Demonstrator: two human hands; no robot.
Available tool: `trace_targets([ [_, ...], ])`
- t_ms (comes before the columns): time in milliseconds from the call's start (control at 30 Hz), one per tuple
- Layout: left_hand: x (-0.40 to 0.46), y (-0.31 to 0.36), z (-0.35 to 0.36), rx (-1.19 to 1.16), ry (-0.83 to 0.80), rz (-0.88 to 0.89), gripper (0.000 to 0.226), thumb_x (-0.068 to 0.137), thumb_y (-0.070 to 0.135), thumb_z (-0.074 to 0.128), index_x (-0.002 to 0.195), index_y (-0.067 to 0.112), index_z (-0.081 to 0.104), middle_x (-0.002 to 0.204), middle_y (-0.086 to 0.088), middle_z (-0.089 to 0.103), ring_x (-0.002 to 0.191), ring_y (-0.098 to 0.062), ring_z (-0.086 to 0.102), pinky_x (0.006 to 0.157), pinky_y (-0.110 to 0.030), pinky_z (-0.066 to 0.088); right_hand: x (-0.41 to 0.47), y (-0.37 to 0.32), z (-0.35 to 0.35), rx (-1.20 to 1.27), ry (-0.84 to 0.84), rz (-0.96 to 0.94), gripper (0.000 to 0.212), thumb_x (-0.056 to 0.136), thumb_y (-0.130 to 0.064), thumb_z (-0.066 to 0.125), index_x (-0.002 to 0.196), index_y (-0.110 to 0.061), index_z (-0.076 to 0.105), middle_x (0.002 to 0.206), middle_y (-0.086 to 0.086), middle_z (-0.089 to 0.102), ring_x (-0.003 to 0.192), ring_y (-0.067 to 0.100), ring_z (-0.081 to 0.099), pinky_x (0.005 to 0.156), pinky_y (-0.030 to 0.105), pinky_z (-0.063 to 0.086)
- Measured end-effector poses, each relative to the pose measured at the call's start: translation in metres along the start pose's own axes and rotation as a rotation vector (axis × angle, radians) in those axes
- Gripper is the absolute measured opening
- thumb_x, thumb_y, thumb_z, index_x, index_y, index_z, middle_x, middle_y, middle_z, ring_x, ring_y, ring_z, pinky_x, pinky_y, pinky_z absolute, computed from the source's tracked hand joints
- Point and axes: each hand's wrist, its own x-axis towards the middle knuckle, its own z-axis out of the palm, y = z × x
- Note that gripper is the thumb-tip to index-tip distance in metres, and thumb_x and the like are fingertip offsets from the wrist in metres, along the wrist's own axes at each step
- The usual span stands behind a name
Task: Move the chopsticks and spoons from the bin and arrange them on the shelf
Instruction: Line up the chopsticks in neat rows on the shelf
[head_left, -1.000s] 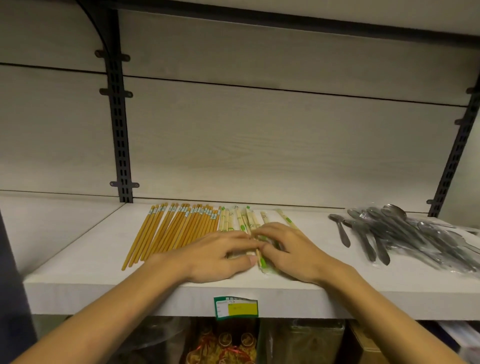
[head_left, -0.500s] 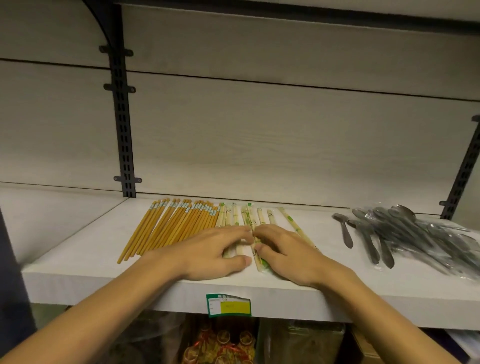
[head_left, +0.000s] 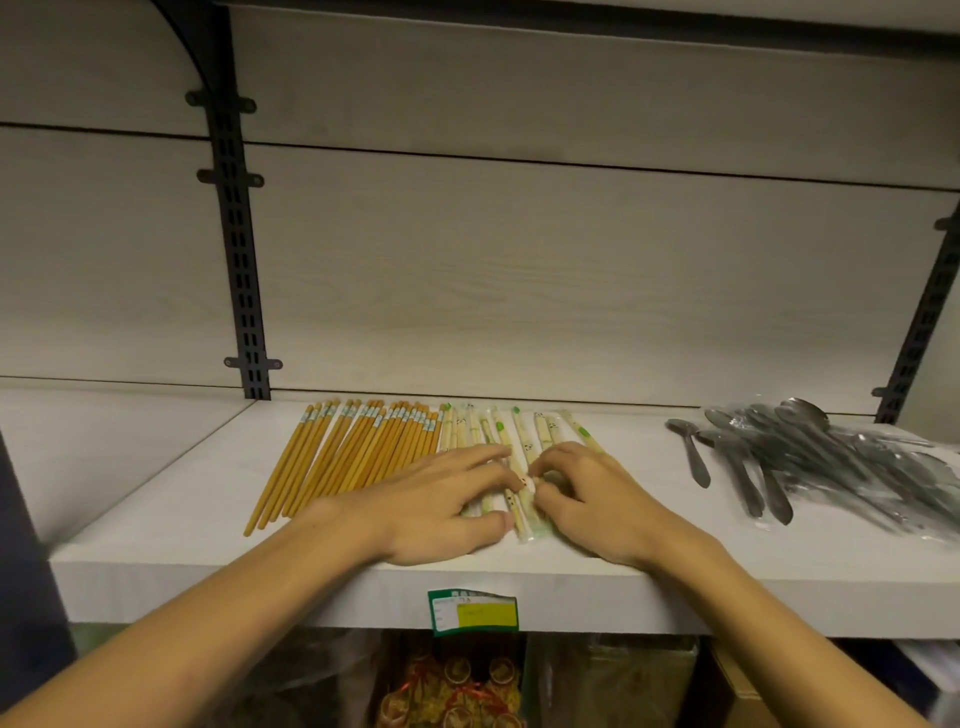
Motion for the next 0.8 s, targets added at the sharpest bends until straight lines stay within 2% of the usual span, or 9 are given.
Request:
trace_targets([
  [200, -0.002, 0.004, -0.002, -0.043, -0.007, -0.039, 0.047, 0.094, 0.062, 0.027, 0.133, 0.037, 0.034, 0.140, 0.009, 0.043, 0.120, -0.011, 0.040, 0.102, -0.034, 0.033, -0.002, -0.007, -0.004, 0.044, -0.136, -0.057, 0.042, 0.098, -0.028, 0.040, 0.139, -0.027, 0.050, 0.146, -0.007, 0.045, 0.134, 0.011, 0.038, 0.107, 0.023, 0.026],
  [267, -0.003, 0.003, -0.002, -0.039, -0.027, -0.064, 0.045, 0.098, 0.057, 0.024, 0.136, 0.034, 0.033, 0.152, 0.006, 0.032, 0.132, -0.009, 0.030, 0.110, -0.030, 0.020, -0.002, -0.009, -0.006, 0.053, -0.194, -0.064, 0.043, 0.101, -0.029, 0.037, 0.144, -0.033, 0.040, 0.149, -0.008, 0.041, 0.137, 0.011, 0.034, 0.108, 0.024, 0.023],
  [367, -0.003, 0.001, 0.000, -0.009, -0.048, -0.093, 0.051, 0.099, 0.055, 0.021, 0.146, 0.034, 0.023, 0.162, 0.008, 0.001, 0.146, -0.006, -0.006, 0.116, -0.031, -0.003, -0.003, -0.011, -0.006, 0.073, -0.163, -0.004, 0.048, 0.100, -0.043, 0.038, 0.147, -0.032, 0.035, 0.156, -0.011, 0.028, 0.143, 0.012, 0.026, 0.112, 0.026, 0.019],
  [433, -0.004, 0.000, 0.002, 0.007, -0.066, -0.108, 0.056, 0.100, 0.054, 0.018, 0.151, 0.034, 0.009, 0.161, 0.008, -0.003, 0.146, -0.006, -0.009, 0.115, -0.030, -0.005, -0.004, -0.007, -0.006, -0.040, -0.021, 0.031, 0.058, 0.093, -0.059, 0.033, 0.144, -0.033, 0.039, 0.159, -0.007, 0.023, 0.147, 0.014, 0.019, 0.119, 0.034, 0.010],
  [533, -0.002, -0.002, 0.002, 0.051, -0.106, -0.107, 0.056, 0.100, 0.055, 0.012, 0.151, 0.038, -0.003, 0.160, 0.012, -0.008, 0.145, -0.005, -0.011, 0.116, -0.031, -0.008, -0.005, -0.001, -0.011, -0.330, 0.142, 0.196, 0.058, 0.095, -0.057, 0.030, 0.143, -0.027, 0.043, 0.157, 0.006, 0.027, 0.146, 0.025, 0.019, 0.118, 0.045, 0.005],
  [600, -0.001, -0.003, 0.002, 0.061, -0.119, -0.108, 0.055, 0.099, 0.055, 0.010, 0.150, 0.040, -0.003, 0.159, 0.014, -0.009, 0.145, -0.005, -0.011, 0.117, -0.032, -0.008, -0.005, 0.001, -0.013, -0.265, 0.115, 0.288, 0.054, 0.097, -0.053, 0.030, 0.130, -0.020, 0.057, 0.140, 0.013, 0.052, 0.129, 0.030, 0.045, 0.111, 0.044, 0.029],
  [667, 0.000, -0.003, 0.003, 0.055, -0.119, -0.102, 0.054, 0.100, 0.055, 0.010, 0.150, 0.040, -0.002, 0.159, 0.015, -0.008, 0.145, -0.005, -0.010, 0.117, -0.032, -0.008, -0.008, -0.003, -0.013, -0.087, 0.065, 0.267, 0.052, 0.097, -0.054, 0.030, 0.100, -0.018, 0.069, 0.103, 0.007, 0.070, 0.095, 0.026, 0.062, 0.085, 0.038, 0.049],
  [733, 0.000, -0.005, 0.002, 0.023, -0.111, -0.092, 0.053, 0.100, 0.054, 0.013, 0.150, 0.041, 0.002, 0.160, 0.015, -0.005, 0.146, -0.004, -0.008, 0.118, -0.032, -0.006, -0.011, -0.008, -0.015, 0.021, 0.033, 0.211, 0.052, 0.098, -0.054, 0.030, 0.077, -0.019, 0.063, 0.079, 0.000, 0.068, 0.073, 0.017, 0.060, 0.064, 0.028, 0.045],
  [800, -0.001, -0.007, -0.001, -0.029, -0.108, -0.084, 0.052, 0.101, 0.051, 0.019, 0.151, 0.040, 0.008, 0.161, 0.013, -0.001, 0.146, -0.005, -0.005, 0.118, -0.031, -0.004, -0.015, -0.014, -0.021, 0.111, -0.002, 0.173, 0.046, 0.100, -0.049, 0.033, 0.078, -0.023, 0.062, 0.079, -0.007, 0.066, 0.068, 0.007, 0.057, 0.056, 0.014, 0.039],
])
